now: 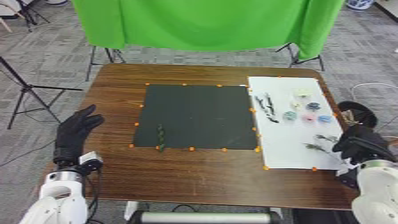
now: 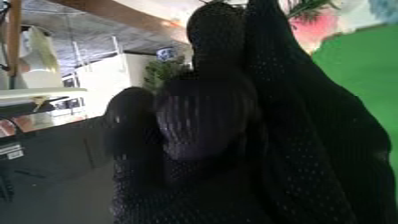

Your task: Arrange flowers

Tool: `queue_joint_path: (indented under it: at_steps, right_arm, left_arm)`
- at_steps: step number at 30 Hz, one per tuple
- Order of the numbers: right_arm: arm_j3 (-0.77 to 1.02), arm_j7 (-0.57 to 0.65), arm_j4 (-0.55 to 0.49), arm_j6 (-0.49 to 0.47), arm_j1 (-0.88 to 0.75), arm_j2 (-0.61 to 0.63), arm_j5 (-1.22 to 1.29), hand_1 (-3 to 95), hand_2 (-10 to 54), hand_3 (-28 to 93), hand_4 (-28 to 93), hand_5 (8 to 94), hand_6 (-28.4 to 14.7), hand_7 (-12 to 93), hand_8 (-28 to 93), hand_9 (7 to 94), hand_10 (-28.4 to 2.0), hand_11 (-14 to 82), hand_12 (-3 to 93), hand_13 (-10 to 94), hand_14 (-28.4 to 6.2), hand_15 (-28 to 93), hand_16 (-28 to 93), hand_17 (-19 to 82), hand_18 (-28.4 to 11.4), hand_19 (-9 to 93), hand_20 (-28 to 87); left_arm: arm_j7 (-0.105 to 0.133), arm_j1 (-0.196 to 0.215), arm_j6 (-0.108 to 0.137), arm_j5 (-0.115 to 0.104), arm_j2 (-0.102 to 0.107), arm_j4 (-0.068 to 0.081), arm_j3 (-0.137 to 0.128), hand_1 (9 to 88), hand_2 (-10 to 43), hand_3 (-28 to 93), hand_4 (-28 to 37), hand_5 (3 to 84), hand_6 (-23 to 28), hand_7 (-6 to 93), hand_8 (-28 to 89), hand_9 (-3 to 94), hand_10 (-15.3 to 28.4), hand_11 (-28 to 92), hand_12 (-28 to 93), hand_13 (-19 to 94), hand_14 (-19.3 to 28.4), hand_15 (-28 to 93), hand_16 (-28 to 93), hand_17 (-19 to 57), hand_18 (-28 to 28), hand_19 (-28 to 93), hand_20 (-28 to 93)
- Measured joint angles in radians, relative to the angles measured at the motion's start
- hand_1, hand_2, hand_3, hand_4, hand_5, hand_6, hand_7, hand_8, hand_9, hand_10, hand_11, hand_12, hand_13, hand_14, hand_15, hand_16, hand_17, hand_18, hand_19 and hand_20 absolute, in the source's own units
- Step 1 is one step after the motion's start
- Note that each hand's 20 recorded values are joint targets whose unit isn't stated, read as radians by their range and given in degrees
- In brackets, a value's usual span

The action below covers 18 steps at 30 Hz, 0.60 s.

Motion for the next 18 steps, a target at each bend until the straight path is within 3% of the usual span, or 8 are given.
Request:
queue_joint_path:
  at_steps: [7, 18]
  right_arm:
    - [0.017, -0.002, -0.023, 0.032, 0.011, 0.001, 0.064, 60.5, -9.5, 61, -18, 79.8, -3.0, 27, 10, 93.7, -8.8, 35.7, 20.1, 94, 0.4, 58, 19, 72, -7.6, 88, 32]
    - [0.014, -0.02, -0.114, 0.195, 0.079, -0.006, 0.32, 60.7, -9.5, 61, -16, 80.8, -3.9, 26, 10, 93.7, -9.2, 36.8, 19.0, 94, 0.4, 59, 17, 74, -6.6, 86, 31]
  left_arm:
    - [-0.001, 0.0, 0.0, 0.0, 0.0, 0.0, 0.0, 19.4, 11.8, 72, -28.3, 50.1, 1.7, 13.7, -8, 52.5, 13.8, 20, 12, 43, 16.4, 23, -3, 11.8, 10.6, 5, 19]
    - [-0.004, 0.008, 0.0, 0.0, 0.002, -0.004, -0.005, 19.5, 11.5, 72, -28.3, 50.0, 1.8, 13.6, -8, 52.5, 13.8, 20, 12, 43, 16.3, 23, -3, 11.7, 10.7, 5, 19]
